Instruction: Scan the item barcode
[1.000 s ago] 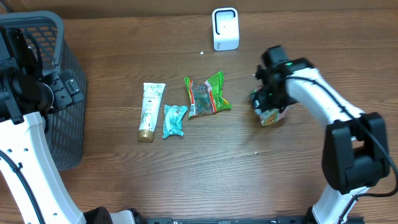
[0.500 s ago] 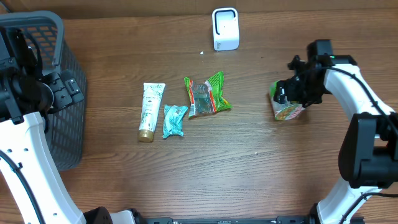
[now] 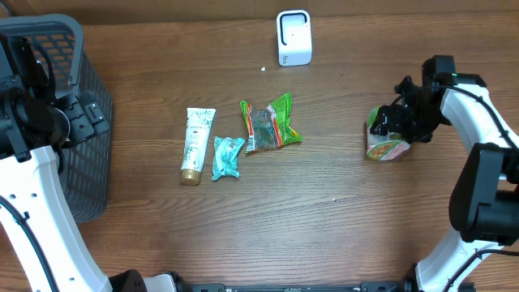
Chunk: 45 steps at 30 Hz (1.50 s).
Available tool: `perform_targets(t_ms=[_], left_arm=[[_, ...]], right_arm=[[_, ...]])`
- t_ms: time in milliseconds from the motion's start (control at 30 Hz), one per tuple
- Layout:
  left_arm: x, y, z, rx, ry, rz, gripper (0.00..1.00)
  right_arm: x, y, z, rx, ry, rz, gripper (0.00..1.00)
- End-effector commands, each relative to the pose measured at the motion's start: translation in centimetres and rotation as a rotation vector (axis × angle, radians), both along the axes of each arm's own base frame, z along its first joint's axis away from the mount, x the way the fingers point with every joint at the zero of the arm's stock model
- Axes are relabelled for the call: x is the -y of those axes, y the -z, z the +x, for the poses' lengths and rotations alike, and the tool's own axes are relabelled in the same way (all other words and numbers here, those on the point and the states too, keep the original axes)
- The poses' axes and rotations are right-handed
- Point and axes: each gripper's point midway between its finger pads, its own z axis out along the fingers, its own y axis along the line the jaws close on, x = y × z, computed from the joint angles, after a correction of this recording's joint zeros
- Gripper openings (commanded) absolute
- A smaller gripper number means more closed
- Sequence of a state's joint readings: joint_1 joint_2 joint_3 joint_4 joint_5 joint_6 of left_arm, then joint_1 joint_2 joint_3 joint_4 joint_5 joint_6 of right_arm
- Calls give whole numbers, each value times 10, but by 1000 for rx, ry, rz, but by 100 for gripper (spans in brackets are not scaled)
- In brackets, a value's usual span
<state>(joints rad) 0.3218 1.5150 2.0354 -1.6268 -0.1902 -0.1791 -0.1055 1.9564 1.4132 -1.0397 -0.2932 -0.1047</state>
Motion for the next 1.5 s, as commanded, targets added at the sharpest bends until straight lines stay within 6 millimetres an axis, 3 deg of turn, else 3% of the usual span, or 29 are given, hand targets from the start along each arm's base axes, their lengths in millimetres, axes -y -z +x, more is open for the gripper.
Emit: perform_targets(t_ms=[0,133,267,367,633,733,867,1000,1100,1200,1367,1467], left_arm=[[-1,0,0,-5,14,3,100],[-1,0,0,-5,14,3,100],[-1,0,0,-5,14,3,100],[-1,0,0,-5,14,3,100],[-1,0,0,-5,14,3,100],[-1,0,0,-5,14,3,100],[-1,0,0,-5,14,3,100],[-1,0,0,-5,14,3,100],[-1,0,0,-5,14,3,100],[-1,0,0,-5,14,3,100],[-1,0,0,-5,14,3,100],[-1,0,0,-5,14,3,100]], right_arm=[[-34,-18,-2,-15,-13,189,77],[-67,-49,3,19,-27,434,77],[-83,-65,14,83,-40,576,79],[-83,-56,17,96,-22,573,79],[-87,6,7,50,8,503,78],[-83,20,6,40,33,447,79],[-71,31,7,39,46,353,90],[-45,45,5,20,75,192,100],[-25,48,3,-6,89,68,100],[-14,40,6,-12,83,3,100],[-15,24,12,-5,51,1,100],[-15,2,18,-6,19,-1,100]])
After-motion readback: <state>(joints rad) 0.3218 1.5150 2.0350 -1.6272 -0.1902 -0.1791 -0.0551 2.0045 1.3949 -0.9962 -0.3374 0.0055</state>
